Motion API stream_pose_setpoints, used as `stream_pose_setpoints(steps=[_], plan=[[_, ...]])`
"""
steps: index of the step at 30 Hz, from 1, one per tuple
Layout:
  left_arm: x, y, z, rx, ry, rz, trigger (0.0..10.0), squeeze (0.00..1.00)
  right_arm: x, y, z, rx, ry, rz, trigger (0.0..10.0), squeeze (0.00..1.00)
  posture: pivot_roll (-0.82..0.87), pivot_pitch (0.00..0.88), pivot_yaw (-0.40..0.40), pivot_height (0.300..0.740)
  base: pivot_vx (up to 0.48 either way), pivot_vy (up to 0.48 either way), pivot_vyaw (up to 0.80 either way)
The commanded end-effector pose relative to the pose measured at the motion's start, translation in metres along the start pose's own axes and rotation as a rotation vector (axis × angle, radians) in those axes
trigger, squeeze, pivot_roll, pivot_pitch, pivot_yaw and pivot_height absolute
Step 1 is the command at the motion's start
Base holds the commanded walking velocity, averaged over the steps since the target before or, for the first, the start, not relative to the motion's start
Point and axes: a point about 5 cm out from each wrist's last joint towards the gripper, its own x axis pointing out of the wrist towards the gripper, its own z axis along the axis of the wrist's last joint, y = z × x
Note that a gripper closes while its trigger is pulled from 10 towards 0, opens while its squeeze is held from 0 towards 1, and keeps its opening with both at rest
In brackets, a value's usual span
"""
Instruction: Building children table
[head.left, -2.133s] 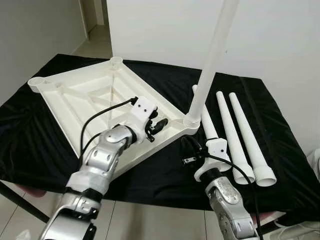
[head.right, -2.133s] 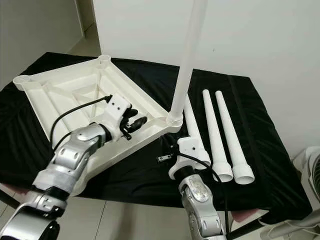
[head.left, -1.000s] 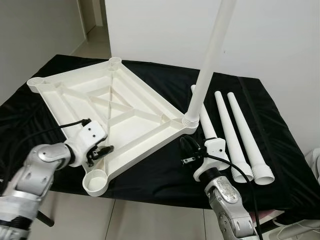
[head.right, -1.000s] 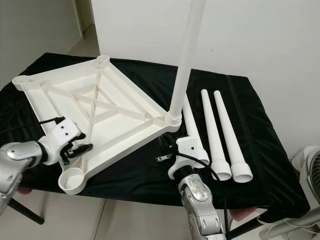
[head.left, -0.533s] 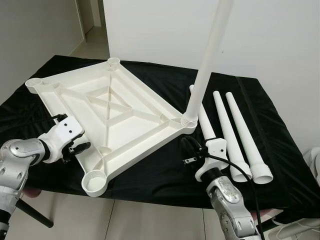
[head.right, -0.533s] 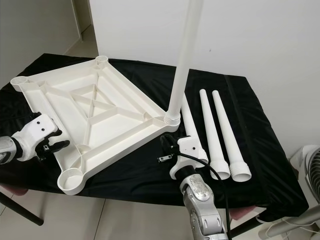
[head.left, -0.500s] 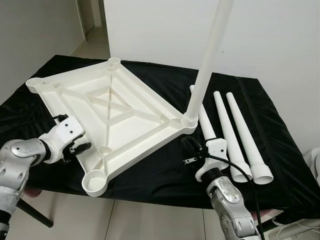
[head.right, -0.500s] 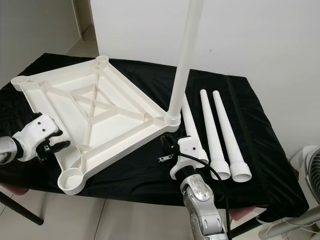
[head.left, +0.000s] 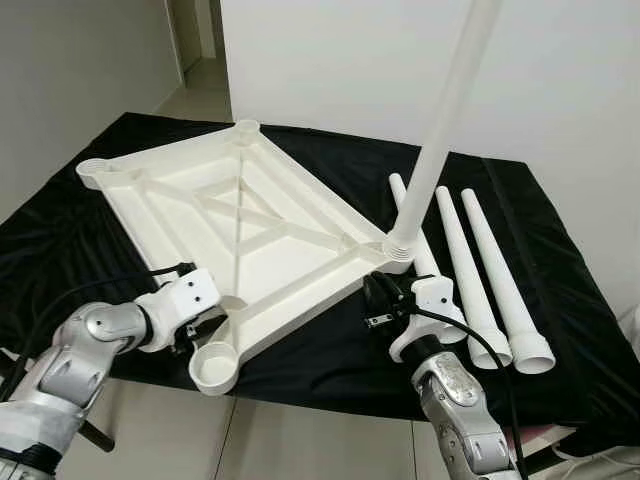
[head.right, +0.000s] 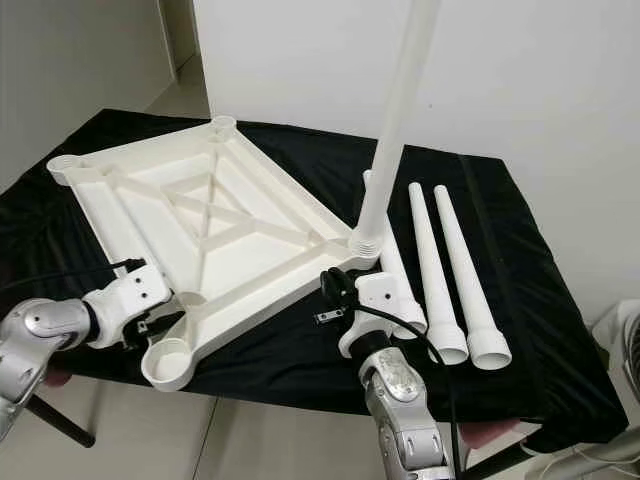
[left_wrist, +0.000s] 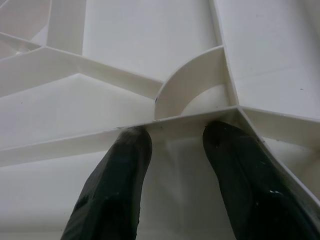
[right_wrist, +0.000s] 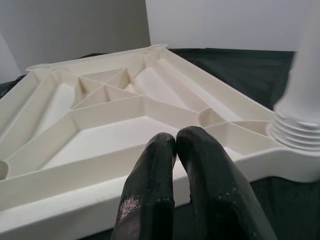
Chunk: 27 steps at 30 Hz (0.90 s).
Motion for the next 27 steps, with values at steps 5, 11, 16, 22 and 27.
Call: stream_pose_setpoints(steps=[5,11,16,22,27], plan=[[0.014,-0.004,0.008,0.072,-0.02,-0.09,10.0,0.0,0.0,-0.004,-0.001,-0.01,0.004,-0.017,10.0,0.0,-0.08,0.0,-0.019,0.74,0.0,0.0,0.0],[0.01,0.02,-0.003,0.087,0.034,0.002,10.0,0.0,0.0,-0.004,-0.001,-0.009,0.004,-0.018,10.0,0.0,-0.08,0.0,-0.014,0.74,0.0,0.0,0.0],[-0.004,0.057,-0.024,0.078,0.137,0.156,10.0,0.0,-0.003,-0.001,-0.004,-0.004,0.011,-0.016,10.0,0.0,-0.09,0.0,-0.005,0.74,0.0,0.0,0.0],[-0.013,0.071,-0.028,0.083,0.171,0.204,10.0,0.0,-0.004,0.0,-0.005,-0.002,0.017,-0.012,10.0,0.0,-0.09,0.0,-0.002,0.74,0.0,0.0,0.0],[-0.019,0.083,-0.028,0.135,0.19,0.212,10.0,0.0,-0.005,0.001,-0.006,-0.001,0.021,-0.006,10.0,0.0,-0.09,0.0,-0.007,0.74,0.0,0.0,0.0]])
